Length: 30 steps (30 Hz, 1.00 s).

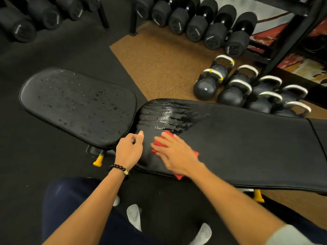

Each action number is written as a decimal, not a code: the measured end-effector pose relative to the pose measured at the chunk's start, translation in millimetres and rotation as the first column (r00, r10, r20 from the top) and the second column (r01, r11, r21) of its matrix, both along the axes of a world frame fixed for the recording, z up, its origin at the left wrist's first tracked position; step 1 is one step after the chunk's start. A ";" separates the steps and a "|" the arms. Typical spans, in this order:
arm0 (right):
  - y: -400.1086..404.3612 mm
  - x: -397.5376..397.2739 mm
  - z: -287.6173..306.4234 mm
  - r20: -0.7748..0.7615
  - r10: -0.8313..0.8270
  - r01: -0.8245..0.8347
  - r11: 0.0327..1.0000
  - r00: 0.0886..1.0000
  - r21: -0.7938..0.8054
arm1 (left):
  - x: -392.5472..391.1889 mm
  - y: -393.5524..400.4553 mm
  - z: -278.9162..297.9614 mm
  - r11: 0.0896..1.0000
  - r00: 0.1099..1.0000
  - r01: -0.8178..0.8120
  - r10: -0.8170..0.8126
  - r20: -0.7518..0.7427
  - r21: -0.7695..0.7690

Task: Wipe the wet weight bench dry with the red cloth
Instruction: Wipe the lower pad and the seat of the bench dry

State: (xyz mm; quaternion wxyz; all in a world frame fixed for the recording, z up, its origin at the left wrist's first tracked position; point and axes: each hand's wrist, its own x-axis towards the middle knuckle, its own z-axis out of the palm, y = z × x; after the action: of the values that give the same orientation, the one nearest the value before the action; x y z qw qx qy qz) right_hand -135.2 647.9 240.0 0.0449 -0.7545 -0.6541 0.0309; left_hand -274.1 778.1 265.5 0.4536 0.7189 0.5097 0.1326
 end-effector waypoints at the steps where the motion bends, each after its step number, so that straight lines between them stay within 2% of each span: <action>1: 14.8 -18.0 -4.3 -0.032 0.009 -0.010 1.000 0.999 -0.009 | 2.4 0.0 1.8 1.000 1.000 0.004 -0.004 0.001 0.003; 4: 33.4 -62.1 -11.6 -0.171 0.077 -0.098 0.988 0.982 -0.117 | 9.5 -1.8 4.5 0.999 0.999 0.036 -0.036 -0.020 -0.007; 6: 17.2 -65.6 -10.6 -0.162 0.143 -0.164 0.979 0.976 -0.123 | 13.8 -3.4 3.3 0.997 0.996 0.077 -0.077 -0.044 -0.002; 8: -15.0 -50.8 -5.5 -0.131 0.150 -0.162 0.983 0.980 -0.089 | 18.2 -3.9 -5.2 0.993 0.989 0.121 -0.121 -0.083 0.002; 9: -33.0 -37.3 -1.6 -0.088 0.108 -0.113 0.992 0.990 -0.055 | 20.2 -4.0 -9.2 0.990 0.984 0.140 -0.139 -0.111 0.002; 11: -69.5 -0.3 6.9 0.026 -0.092 0.091 0.995 0.995 0.032 | 24.2 -5.4 -14.9 0.985 0.971 0.172 -0.170 -0.168 -0.004; 14: -91.6 50.5 17.5 0.034 -0.451 0.448 0.891 0.892 0.071 | 29.1 -7.8 -13.6 0.974 0.944 0.227 -0.220 -0.246 0.001; 17: -60.8 32.3 14.7 0.107 -0.601 0.598 0.799 0.792 0.066 | 32.0 -7.4 -11.2 0.972 0.937 0.233 -0.232 -0.261 -0.028; 18: -45.1 14.2 12.1 0.089 -0.606 0.604 0.795 0.790 0.051 | 32.9 -7.7 -10.9 0.973 0.937 0.228 -0.228 -0.265 -0.030; 20: -16.7 -27.3 3.2 0.021 -0.538 0.538 0.843 0.842 0.028 | 34.6 -10.5 -6.3 0.976 0.940 0.219 -0.215 -0.265 -0.014; 22: -1.0 -66.8 -4.5 -0.056 -0.351 0.351 0.936 0.935 -0.015 | 35.1 -13.6 2.6 0.975 0.941 0.221 -0.215 -0.261 -0.006; 24: -5.2 -79.8 -7.0 -0.151 -0.146 0.137 0.988 0.978 -0.067 | 34.9 -13.4 8.3 0.974 0.941 0.226 -0.223 -0.254 -0.018; 26: -27.4 -61.2 -5.3 -0.109 -0.031 0.029 0.999 0.994 -0.023 | 32.3 -10.0 9.0 0.970 0.936 0.241 -0.240 -0.259 -0.029; 28: -59.0 -24.8 4.5 -0.018 -0.107 0.107 0.994 0.994 0.025 | 30.8 -7.5 7.0 0.967 0.933 0.253 -0.255 -0.252 -0.041; 30: -88.8 22.4 15.1 0.047 -0.263 0.258 0.962 0.964 0.090 | 30.1 -7.1 7.3 0.967 0.935 0.249 -0.256 -0.245 -0.058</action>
State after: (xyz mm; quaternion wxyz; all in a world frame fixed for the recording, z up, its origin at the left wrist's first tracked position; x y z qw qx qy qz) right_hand -112.8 559.1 255.1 0.0607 -0.8320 -0.5508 -0.0244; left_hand -243.9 771.1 272.8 0.4083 0.7832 0.4682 -0.0253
